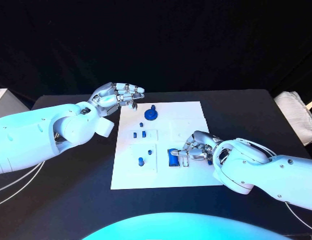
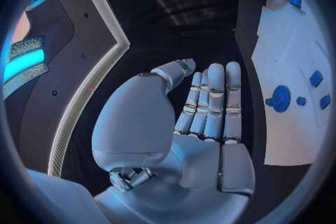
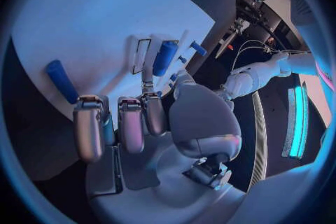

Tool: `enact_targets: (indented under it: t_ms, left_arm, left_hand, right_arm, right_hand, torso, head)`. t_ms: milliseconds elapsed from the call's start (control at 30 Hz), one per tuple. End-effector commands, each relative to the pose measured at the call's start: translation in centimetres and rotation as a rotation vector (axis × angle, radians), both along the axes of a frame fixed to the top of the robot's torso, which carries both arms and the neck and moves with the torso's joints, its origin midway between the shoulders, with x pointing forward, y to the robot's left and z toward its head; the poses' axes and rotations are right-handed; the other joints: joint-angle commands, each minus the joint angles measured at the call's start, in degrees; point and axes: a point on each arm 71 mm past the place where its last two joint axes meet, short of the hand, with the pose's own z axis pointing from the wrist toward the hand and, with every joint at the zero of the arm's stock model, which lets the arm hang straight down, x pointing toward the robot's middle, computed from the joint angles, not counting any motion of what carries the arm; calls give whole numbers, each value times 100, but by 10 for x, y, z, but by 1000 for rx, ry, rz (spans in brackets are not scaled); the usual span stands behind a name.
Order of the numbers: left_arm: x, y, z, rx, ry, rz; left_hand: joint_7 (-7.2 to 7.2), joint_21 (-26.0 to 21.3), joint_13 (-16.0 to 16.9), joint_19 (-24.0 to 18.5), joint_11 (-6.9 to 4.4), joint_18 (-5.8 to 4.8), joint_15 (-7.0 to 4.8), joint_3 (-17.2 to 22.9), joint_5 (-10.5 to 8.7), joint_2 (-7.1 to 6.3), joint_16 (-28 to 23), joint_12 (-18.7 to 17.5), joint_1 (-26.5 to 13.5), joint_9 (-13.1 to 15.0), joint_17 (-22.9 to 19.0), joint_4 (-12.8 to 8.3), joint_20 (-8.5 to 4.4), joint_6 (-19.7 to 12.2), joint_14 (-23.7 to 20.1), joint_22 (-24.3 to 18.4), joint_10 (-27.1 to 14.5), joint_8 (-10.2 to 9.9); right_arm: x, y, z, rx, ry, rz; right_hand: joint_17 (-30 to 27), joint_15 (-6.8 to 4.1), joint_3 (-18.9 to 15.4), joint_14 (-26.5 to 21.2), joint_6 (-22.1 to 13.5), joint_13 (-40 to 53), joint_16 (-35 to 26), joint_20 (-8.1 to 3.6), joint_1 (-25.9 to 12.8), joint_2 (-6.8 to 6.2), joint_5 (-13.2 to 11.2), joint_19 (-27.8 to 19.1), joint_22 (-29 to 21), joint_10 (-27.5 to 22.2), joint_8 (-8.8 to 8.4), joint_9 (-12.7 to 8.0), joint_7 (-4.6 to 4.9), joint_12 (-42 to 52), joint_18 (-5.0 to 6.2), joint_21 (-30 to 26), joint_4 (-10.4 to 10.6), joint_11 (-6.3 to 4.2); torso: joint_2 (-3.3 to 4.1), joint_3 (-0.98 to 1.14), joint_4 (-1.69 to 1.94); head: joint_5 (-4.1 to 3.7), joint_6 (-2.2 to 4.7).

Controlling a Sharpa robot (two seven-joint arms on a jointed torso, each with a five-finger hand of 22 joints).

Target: Assemble the parts on the task board

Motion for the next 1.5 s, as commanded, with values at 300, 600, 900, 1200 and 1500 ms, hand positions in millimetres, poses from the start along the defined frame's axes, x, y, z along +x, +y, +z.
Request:
enact_targets:
  t_ms: [300,600,900,1200,1500]
  left_arm:
    - [-1,-2,1,-8,-5,-15]
    - [-1,-1,2,-9,-9,-14]
    - [-2,-1,2,-8,-11,-13]
    - [-2,-1,2,-9,-11,-16]
    - [-2,-1,2,-10,-11,-18]
  left_hand:
    - [-1,-27,-2,32,0,39,6,-38,22,17,-34,31,-1,5,-5,-4,-6,-32,-39,-5,-23,19]
    - [-1,-27,-2,32,0,39,6,-38,22,17,-34,31,-1,5,-5,-4,-6,-32,-39,-5,-23,19]
    - [-1,-27,-2,32,0,39,6,-38,22,17,-34,31,-1,5,-5,-4,-6,-32,-39,-5,-23,19]
    - [-1,-27,-2,32,0,39,6,-38,22,17,-34,31,-1,5,-5,-4,-6,-32,-39,-5,-23,19]
    - [-1,-27,-2,32,0,39,6,-38,22,17,-34,31,-1,5,-5,-4,-6,-32,-39,-5,-23,19]
  right_arm:
    - [-2,-28,21,148,-85,-44]
    - [-2,-74,27,96,-119,-128]
    - [-5,-101,17,-13,-84,-149]
    - [-10,-101,-1,-77,-58,-154]
    - [-10,-94,-11,-111,-46,-145]
  right_hand:
    - [750,16,297,452,-357,558,-73,-12,1668,-158,-219,471,1350,3,-168,-122,127,-161,-10,-137,-240,61]
    - [811,60,318,465,-328,579,-50,34,1678,-287,-180,483,1365,4,-211,-159,163,-151,-21,-76,-112,101]
    - [894,38,331,482,-174,650,-15,32,1507,-338,-212,511,1399,58,-155,-147,117,-70,-45,62,24,65]
    - [919,13,339,487,-83,664,-5,13,1326,-381,-212,519,1408,75,-123,-144,81,-61,-51,98,34,36]
    - [927,7,359,489,-63,677,-2,8,1321,-372,-215,521,1411,85,-114,-143,70,-46,-53,109,25,27]
  torso:
    - [7,-2,-6]
    - [2,2,-6]
    - [3,6,-22]
    - [-9,1,-12]
    - [6,1,-8]
  head:
    - [-37,37]
    - [-120,53]
    - [-159,45]
    - [-173,37]
    - [-168,44]
